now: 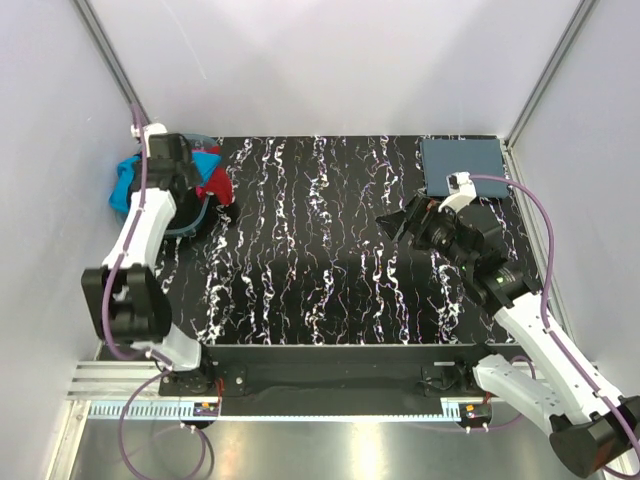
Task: Fold and stack the t-shirts
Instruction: Grab the tshirt from the pile
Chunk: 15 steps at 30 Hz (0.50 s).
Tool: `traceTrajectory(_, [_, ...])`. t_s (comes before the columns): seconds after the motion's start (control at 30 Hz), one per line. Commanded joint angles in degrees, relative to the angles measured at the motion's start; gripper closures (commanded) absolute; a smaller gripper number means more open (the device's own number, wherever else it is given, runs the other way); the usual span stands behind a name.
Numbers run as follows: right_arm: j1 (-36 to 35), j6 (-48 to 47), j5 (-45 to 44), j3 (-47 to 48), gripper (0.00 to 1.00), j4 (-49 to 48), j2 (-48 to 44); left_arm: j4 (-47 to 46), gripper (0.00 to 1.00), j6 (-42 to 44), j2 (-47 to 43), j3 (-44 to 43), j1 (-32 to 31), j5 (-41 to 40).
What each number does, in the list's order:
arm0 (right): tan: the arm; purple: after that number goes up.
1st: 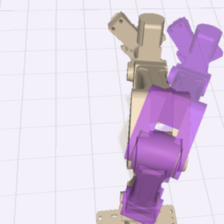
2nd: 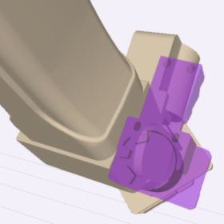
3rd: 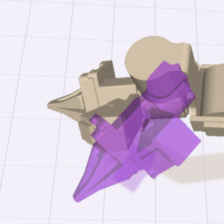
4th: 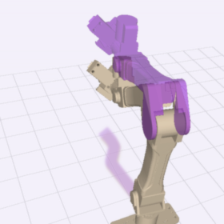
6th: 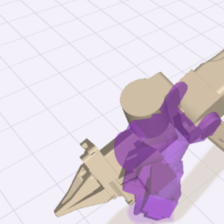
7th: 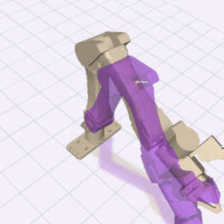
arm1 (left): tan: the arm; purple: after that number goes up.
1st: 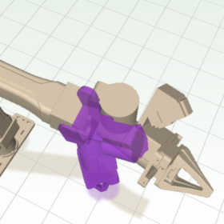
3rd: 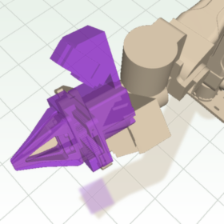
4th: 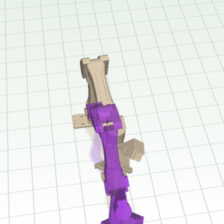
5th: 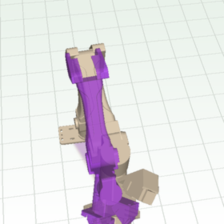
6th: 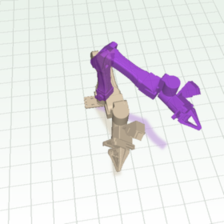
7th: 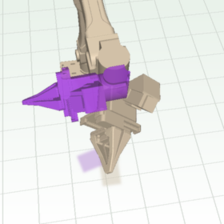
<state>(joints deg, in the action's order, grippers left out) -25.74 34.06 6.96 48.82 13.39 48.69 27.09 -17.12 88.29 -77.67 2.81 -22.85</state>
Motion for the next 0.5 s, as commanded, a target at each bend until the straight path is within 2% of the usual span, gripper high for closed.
traceTrajectory(0.0, [-0.2, -0.8, 0.9, -0.7, 0.00, -4.2, -1.2, -0.8, 0.20, -1.9, 6.7, -5.0, 4.3, 3.1])
traceTrajectory(0.13, [-0.1, -1.4, 1.8, 0.2, 0.00, -4.2, 0.3, -0.8, 0.26, -2.7, 12.8, -7.3, 6.5, 2.8])
traceTrajectory(0.17, [-0.1, -1.3, 2.0, 0.5, 0.00, -4.2, 0.4, -0.8, 0.36, -2.7, 13.8, -7.4, 6.9, 3.3])
traceTrajectory(0.27, [-0.1, -1.1, 1.7, 0.8, 0.00, -4.2, 0.1, -0.5, 0.45, -1.3, 16.3, -8.4, 7.3, 5.1])
traceTrajectory(0.37, [-0.2, -0.5, 0.2, 0.8, 0.00, -4.2, -1.2, -0.5, 0.44, -0.8, 16.4, -8.6, 7.3, 5.4])
traceTrajectory(0.47, [-0.1, 0.5, -0.2, 0.9, 0.00, -4.2, -2.4, -0.6, 0.39, -0.9, 17.4, -8.0, 7.4, 6.8])
